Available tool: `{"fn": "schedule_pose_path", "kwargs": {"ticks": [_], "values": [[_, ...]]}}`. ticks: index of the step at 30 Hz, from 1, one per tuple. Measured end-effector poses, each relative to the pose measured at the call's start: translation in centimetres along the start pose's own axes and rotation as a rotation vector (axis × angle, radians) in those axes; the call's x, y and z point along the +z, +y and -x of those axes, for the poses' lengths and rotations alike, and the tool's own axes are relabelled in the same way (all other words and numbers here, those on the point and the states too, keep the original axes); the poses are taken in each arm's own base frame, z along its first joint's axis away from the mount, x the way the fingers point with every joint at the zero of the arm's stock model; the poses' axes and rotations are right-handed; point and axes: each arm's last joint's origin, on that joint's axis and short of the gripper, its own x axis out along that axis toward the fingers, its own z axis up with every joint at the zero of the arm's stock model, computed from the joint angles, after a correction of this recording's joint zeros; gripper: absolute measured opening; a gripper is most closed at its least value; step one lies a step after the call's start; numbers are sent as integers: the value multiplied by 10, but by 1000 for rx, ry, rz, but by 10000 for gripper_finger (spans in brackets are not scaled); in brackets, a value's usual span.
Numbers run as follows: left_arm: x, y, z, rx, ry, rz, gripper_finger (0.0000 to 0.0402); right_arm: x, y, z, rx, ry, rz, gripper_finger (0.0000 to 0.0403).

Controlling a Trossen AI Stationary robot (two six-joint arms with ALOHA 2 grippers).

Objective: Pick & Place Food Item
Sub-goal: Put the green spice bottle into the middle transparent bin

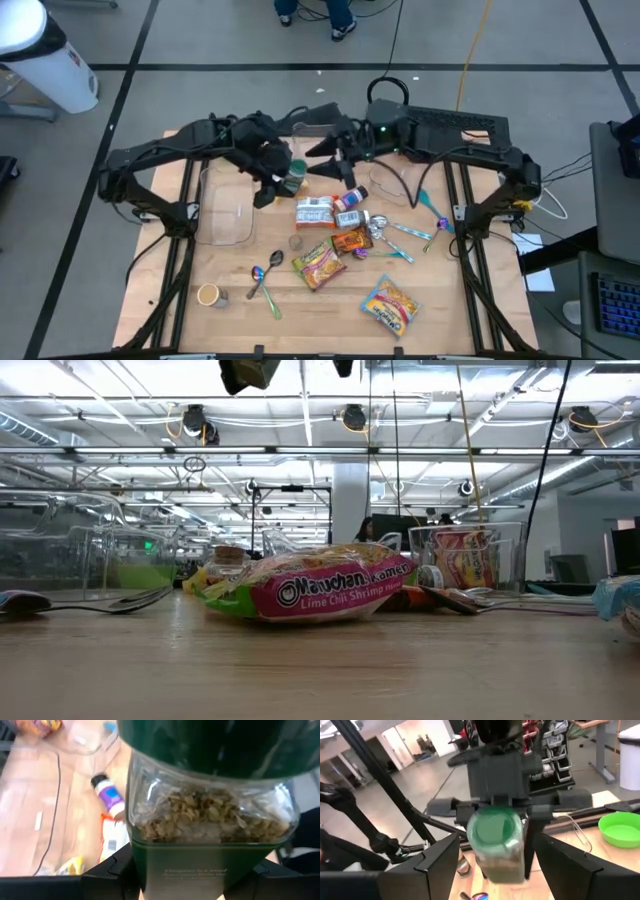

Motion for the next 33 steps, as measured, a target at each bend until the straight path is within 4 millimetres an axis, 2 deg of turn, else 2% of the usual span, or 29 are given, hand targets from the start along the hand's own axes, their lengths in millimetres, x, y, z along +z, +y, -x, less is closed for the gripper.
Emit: {"fn": "schedule_pose_path", "kwargs": {"ticks": [12, 26, 33], "values": [[-3, -6, -2, 23, 58, 5, 204, -5, -2, -7, -50, 9, 32, 251], [-4, -2, -15, 14, 118, 40, 204, -30, 1, -42, -13, 69, 6, 282], [-5, -2, -15, 10, 128, 41, 204, -33, 1, -48, -1, 65, 11, 276]]}}
